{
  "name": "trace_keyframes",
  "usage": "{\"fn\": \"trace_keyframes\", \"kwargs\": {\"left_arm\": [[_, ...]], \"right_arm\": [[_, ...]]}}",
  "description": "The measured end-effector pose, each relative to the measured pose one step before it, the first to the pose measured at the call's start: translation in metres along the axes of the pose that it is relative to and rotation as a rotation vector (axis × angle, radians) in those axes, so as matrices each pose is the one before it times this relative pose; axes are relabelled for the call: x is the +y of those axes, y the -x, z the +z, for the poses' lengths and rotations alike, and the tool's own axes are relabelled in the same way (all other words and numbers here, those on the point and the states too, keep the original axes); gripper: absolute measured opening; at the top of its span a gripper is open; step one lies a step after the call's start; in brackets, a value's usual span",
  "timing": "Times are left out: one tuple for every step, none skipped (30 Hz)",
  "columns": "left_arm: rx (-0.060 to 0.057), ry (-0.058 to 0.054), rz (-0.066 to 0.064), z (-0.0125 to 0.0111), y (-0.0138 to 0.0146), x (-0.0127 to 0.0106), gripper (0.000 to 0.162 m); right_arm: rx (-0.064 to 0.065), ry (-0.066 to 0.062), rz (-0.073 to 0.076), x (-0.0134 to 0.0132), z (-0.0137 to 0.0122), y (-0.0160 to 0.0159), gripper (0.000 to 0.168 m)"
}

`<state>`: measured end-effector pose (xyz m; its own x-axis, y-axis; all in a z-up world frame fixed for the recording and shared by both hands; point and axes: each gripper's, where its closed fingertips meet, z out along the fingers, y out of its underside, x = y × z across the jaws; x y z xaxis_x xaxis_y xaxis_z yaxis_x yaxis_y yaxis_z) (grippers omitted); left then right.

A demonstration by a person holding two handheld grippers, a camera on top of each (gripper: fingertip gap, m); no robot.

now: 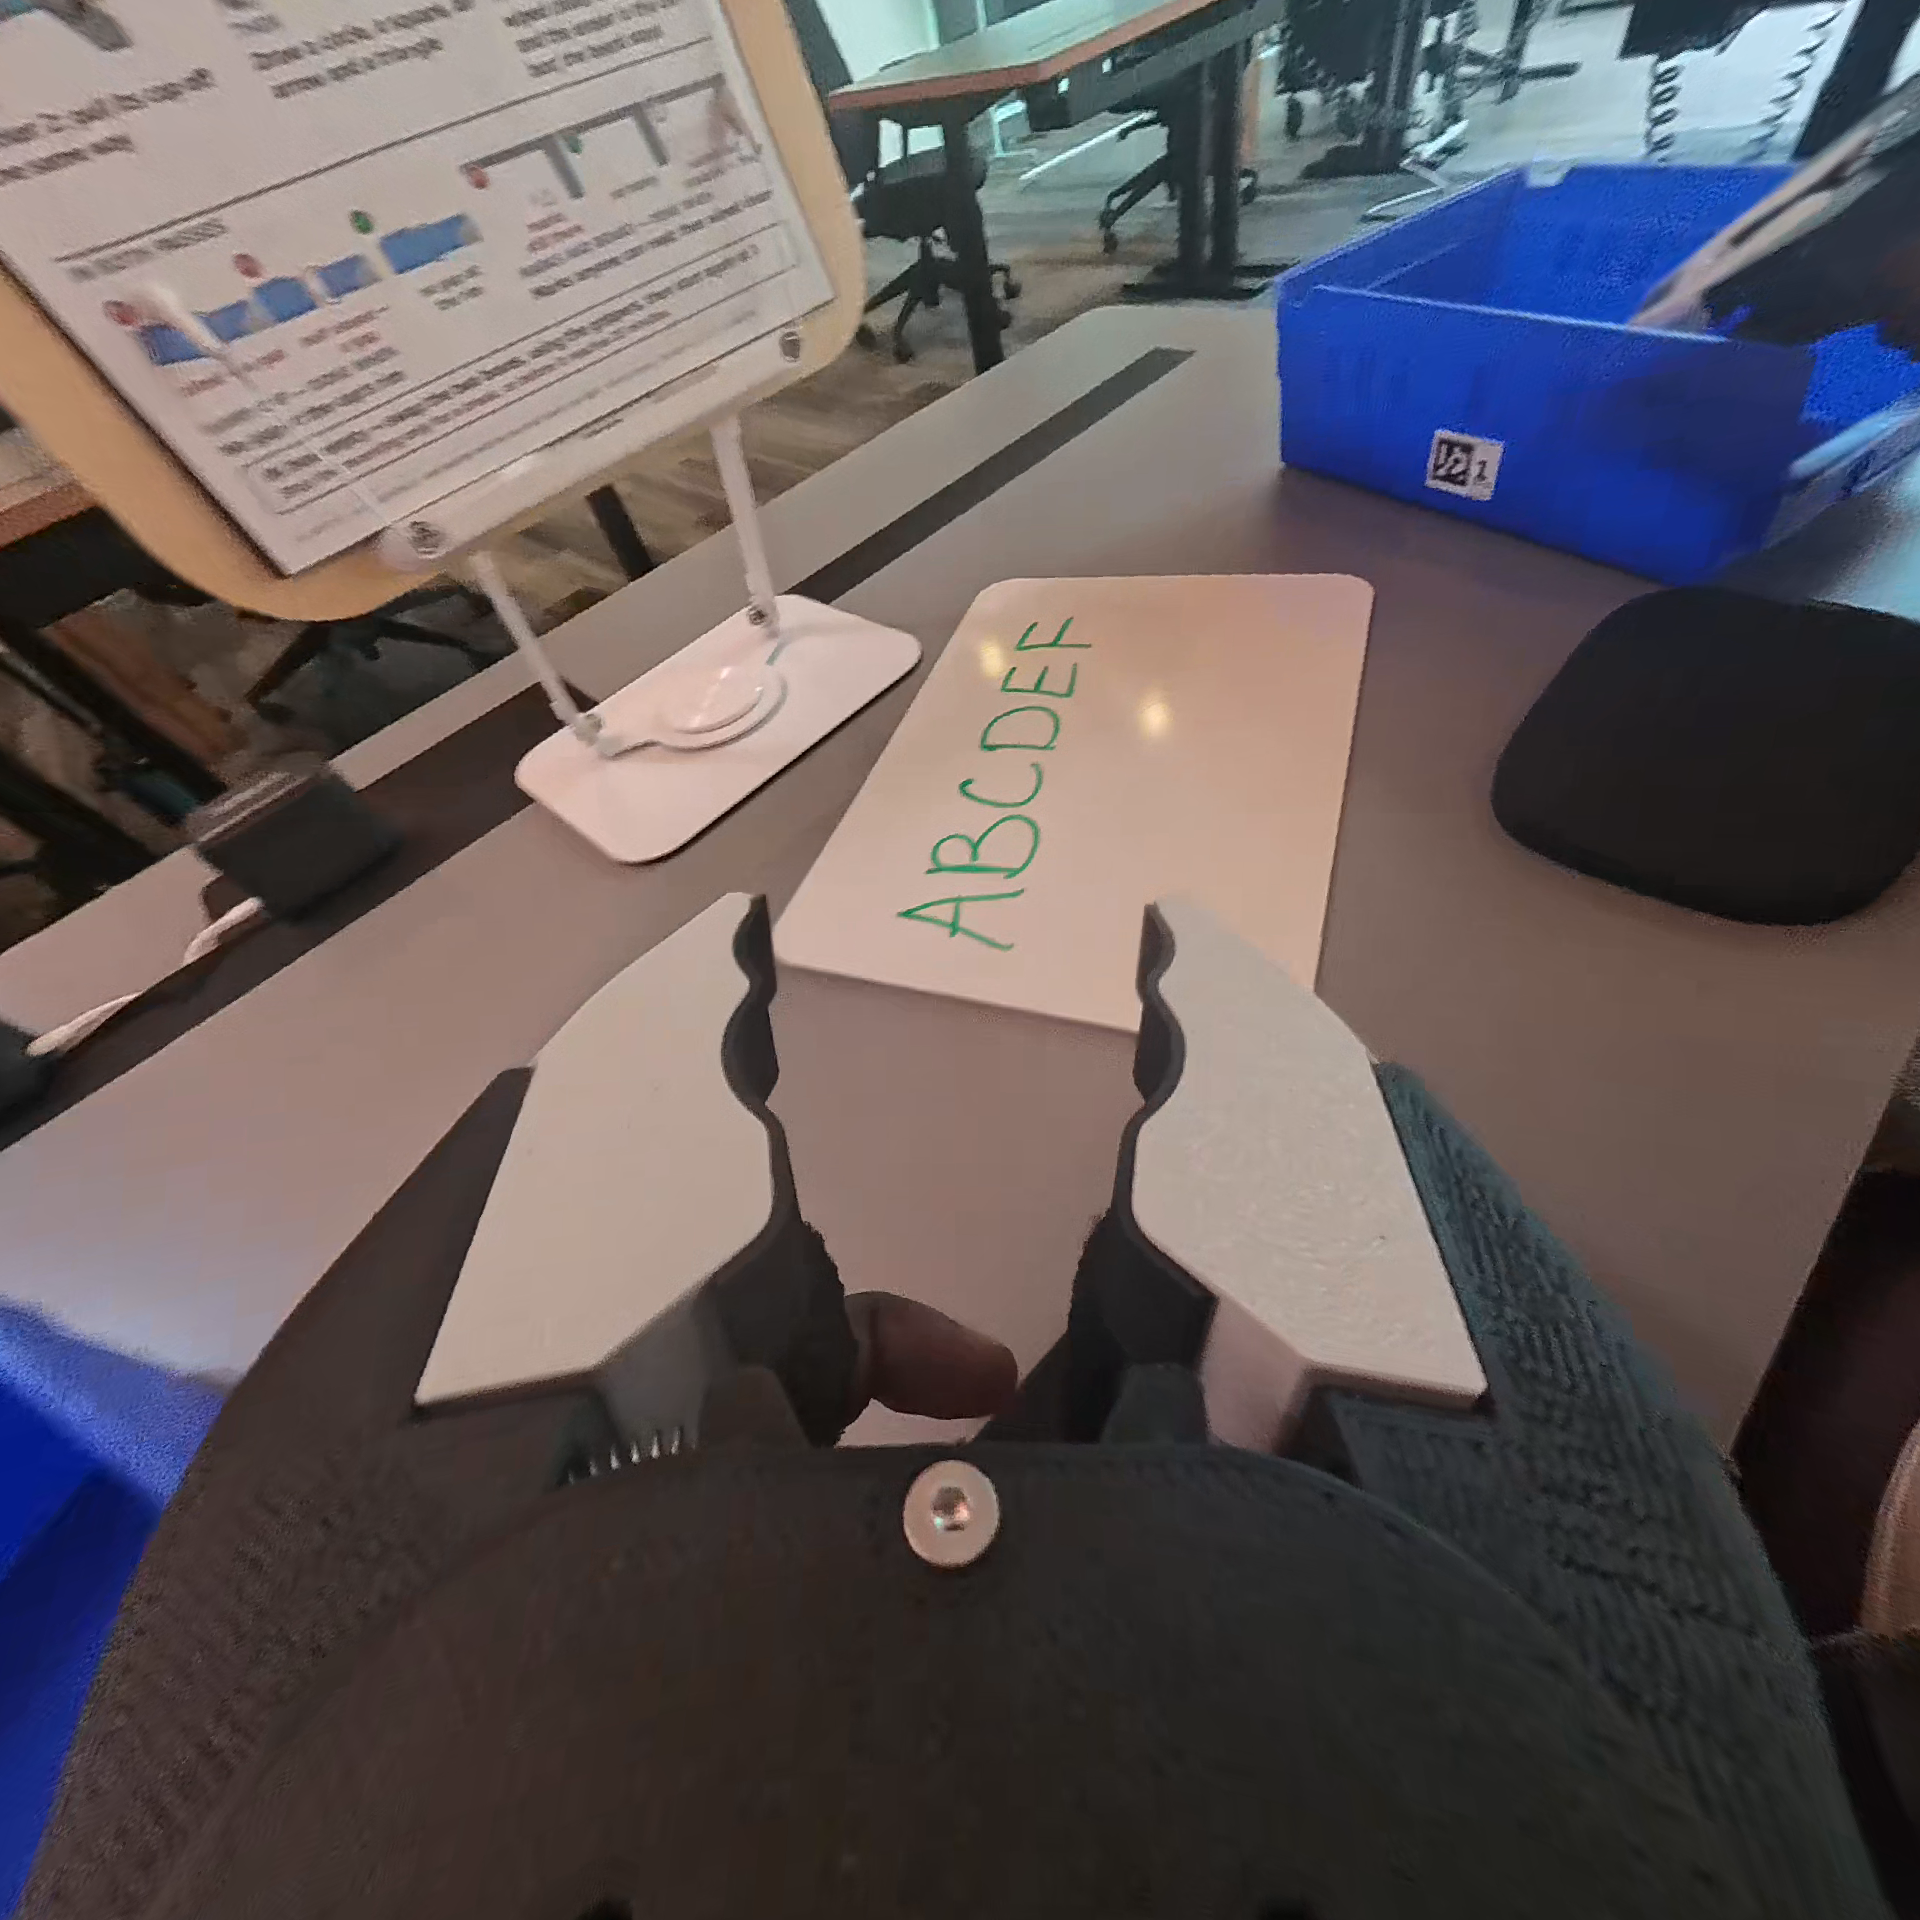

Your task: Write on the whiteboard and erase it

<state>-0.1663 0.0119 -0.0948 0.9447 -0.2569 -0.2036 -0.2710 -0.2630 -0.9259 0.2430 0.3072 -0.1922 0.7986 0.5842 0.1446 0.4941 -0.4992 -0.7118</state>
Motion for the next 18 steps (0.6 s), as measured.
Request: {"fn": "trace_keyframes", "kwargs": {"left_arm": [[-0.0295, 0.0151, 0.0068, -0.01082, 0.00723, 0.00029, 0.067], [-0.0376, 0.0229, 0.0071, -0.01220, 0.00999, 0.00197, 0.067], [-0.0491, 0.0273, 0.0017, -0.01320, 0.01377, 0.00360, 0.067], [-0.0513, 0.0333, -0.0014, -0.01321, 0.01623, 0.00608, 0.067], [-0.0466, 0.0463, -0.0057, -0.01227, 0.01785, 0.00961, 0.067], [-0.0400, 0.0647, -0.0114, -0.01011, 0.01866, 0.01395, 0.067], [-0.0371, 0.0767, -0.0115, -0.00744, 0.01939, 0.01687, 0.067], [-0.0272, 0.0757, -0.0023, -0.00394, 0.01825, 0.01769, 0.067], [0.0027, 0.0732, 0.0047, -0.00037, 0.01343, 0.01776, 0.067], [0.0406, 0.0742, 0.0097, 0.00253, 0.00706, 0.01770, 0.067], [0.0554, 0.0713, 0.0092, 0.00456, 0.00348, 0.01664, 0.068], [0.0313, 0.0677, 0.0070, 0.00567, 0.00588, 0.01523, 0.068], [-0.0016, 0.0631, 0.0038, 0.00569, 0.00925, 0.01361, 0.068], [-0.0105, 0.0563, 0.0107, 0.00506, 0.00867, 0.01150, 0.068], [0.0028, 0.0480, 0.0116, 0.00475, 0.00538, 0.00992, 0.068], [0.0293, 0.0528, 0.0107, 0.00454, 0.00104, 0.00981, 0.068], [0.0485, 0.0558, 0.0008, 0.00492, -0.00217, 0.00983, 0.069], [0.0435, 0.0661, -0.0095, 0.00525, -0.00131, 0.01059, 0.070]], "right_arm": [[-0.0229, 0.0810, 0.0021, 0.01294, -0.00061, 0.00405, 0.021], [-0.0336, 0.0675, 0.0048, 0.01173, 0.00078, 0.00542, 0.021], [-0.0249, 0.0286, 0.0039, 0.00674, 0.00127, 0.00412, 0.021], [-0.0090, -0.0030, 0.0076, 0.00232, 0.00074, 0.00159, 0.022], [0.0020, -0.0140, 0.0139, 0.00041, -0.00029, -0.00041, 0.032], [0.0015, -0.0165, 0.0158, -0.00016, -0.00158, -0.00068, 0.046], [-0.0047, -0.0271, 0.0132, -0.00176, -0.00333, 0.00010, 0.057], [-0.0093, -0.0451, 0.0105, -0.00379, -0.00521, 0.00104, 0.062], [-0.0093, -0.0581, 0.0113, -0.00561, -0.00702, 0.00103, 0.063], [-0.0085, -0.0637, 0.0125, -0.00649, -0.00842, 0.00085, 0.064], [-0.0060, -0.0672, 0.0133, -0.00710, -0.00953, 0.00067, 0.065], [-0.0054, -0.0663, 0.0123, -0.00734, -0.01047, 0.00058, 0.066], [-0.0061, -0.0601, 0.0093, -0.00694, -0.01104, 0.00083, 0.065], [-0.0016, -0.0532, 0.0080, -0.00640, -0.01141, 0.00046, 0.065], [0.0042, -0.0476, 0.0077, -0.00608, -0.01119, -0.00033, 0.064], [0.0020, -0.0419, 0.0043, -0.00581, -0.01050, -0.00001, 0.063], [-0.0013, -0.0384, 0.0000, -0.00593, -0.00971, 0.00090, 0.061], [0.0022, -0.0386, -0.0020, -0.00635, -0.00890, 0.00091, 0.060]]}}
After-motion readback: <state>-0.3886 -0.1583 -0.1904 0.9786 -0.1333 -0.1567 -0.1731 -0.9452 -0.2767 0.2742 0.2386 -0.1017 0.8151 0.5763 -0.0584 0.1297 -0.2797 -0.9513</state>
